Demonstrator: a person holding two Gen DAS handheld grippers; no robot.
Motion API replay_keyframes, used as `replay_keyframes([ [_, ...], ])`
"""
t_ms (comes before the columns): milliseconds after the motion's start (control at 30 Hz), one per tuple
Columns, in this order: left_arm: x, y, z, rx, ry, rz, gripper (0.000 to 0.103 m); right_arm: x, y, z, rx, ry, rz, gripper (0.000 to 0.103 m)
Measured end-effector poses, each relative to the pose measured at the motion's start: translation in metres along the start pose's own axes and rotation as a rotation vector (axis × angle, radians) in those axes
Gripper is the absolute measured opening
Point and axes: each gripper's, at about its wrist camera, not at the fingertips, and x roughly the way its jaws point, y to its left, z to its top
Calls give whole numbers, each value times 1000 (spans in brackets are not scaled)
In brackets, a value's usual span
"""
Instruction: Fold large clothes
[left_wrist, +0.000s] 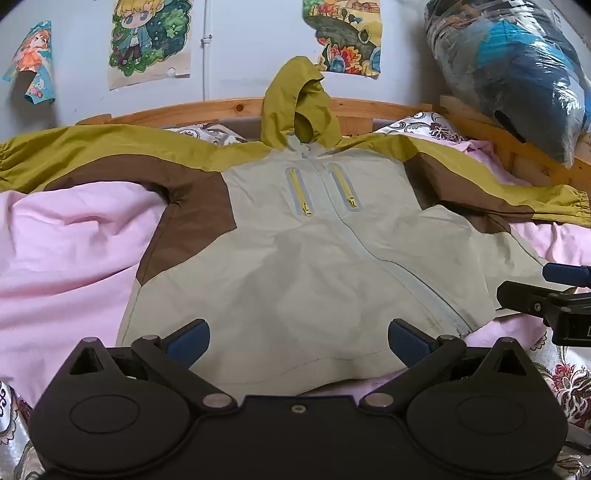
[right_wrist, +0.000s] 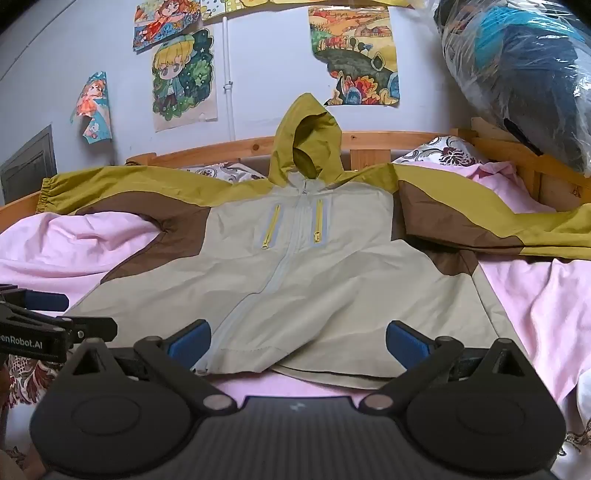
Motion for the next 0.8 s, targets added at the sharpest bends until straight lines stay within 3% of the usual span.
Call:
replay_keyframes([
  [800,3,-3,1,20,7,4,102,4,1,-2,-10,18,-19,103],
])
